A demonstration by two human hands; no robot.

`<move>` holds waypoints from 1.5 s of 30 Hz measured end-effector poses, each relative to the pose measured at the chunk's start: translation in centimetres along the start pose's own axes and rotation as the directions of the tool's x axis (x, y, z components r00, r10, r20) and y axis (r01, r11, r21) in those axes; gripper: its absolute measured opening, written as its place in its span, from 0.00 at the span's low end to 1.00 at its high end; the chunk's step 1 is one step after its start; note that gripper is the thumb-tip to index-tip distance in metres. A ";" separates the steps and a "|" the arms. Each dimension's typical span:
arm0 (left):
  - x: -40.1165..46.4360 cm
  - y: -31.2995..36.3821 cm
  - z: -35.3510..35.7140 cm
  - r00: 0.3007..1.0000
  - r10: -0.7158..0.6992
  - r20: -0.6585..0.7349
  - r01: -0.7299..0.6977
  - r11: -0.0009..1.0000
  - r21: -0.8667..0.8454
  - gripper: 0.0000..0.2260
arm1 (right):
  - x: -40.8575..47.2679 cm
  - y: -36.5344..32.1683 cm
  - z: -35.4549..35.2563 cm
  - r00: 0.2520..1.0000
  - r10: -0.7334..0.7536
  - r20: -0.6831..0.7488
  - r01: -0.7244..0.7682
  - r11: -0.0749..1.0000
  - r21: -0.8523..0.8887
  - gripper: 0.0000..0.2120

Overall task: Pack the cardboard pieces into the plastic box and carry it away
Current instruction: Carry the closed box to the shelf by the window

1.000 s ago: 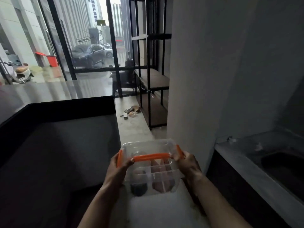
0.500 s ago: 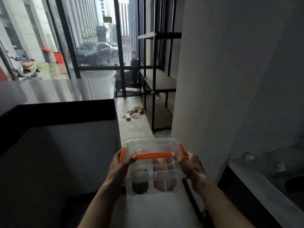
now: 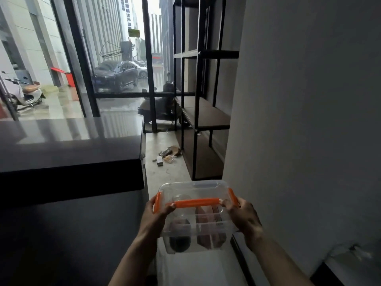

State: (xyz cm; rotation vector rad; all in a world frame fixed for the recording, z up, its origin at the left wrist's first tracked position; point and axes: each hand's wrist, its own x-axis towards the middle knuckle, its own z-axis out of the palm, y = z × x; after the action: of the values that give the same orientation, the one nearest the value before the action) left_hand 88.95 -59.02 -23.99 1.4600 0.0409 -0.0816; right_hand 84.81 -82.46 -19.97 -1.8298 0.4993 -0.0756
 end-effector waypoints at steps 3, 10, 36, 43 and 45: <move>4.9 0.5 1.4 1.000 0.015 0.009 -0.015 0.999 -0.038 0.39 | 5.1 -1.3 0.6 1.000 -0.002 -0.004 0.002 1.000 -0.010 0.26; 22.0 0.5 5.2 0.997 0.015 -0.079 -0.015 1.000 0.005 0.43 | 23.6 -5.0 2.6 0.998 -0.010 0.054 0.010 1.000 0.000 0.27; 98.2 8.5 0.7 0.950 0.002 -0.313 -0.008 1.000 -0.020 0.46 | 95.7 -30.9 29.3 0.967 -0.126 0.222 0.129 0.992 0.002 0.27; 119.9 11.8 -2.1 0.958 0.026 -0.284 -0.023 1.000 0.014 0.43 | 113.7 -38.7 37.6 0.966 -0.132 0.224 0.124 0.991 0.049 0.26; 125.8 12.1 -2.2 0.961 0.028 -0.276 -0.023 1.000 0.021 0.44 | 119.2 -39.9 39.7 0.967 -0.130 0.220 0.120 0.991 0.058 0.24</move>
State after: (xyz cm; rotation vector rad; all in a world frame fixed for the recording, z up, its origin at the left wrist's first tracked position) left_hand 215.35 -59.33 -22.00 1.4805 0.2494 0.1441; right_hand 216.62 -81.99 -19.30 -1.7985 0.2214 0.0335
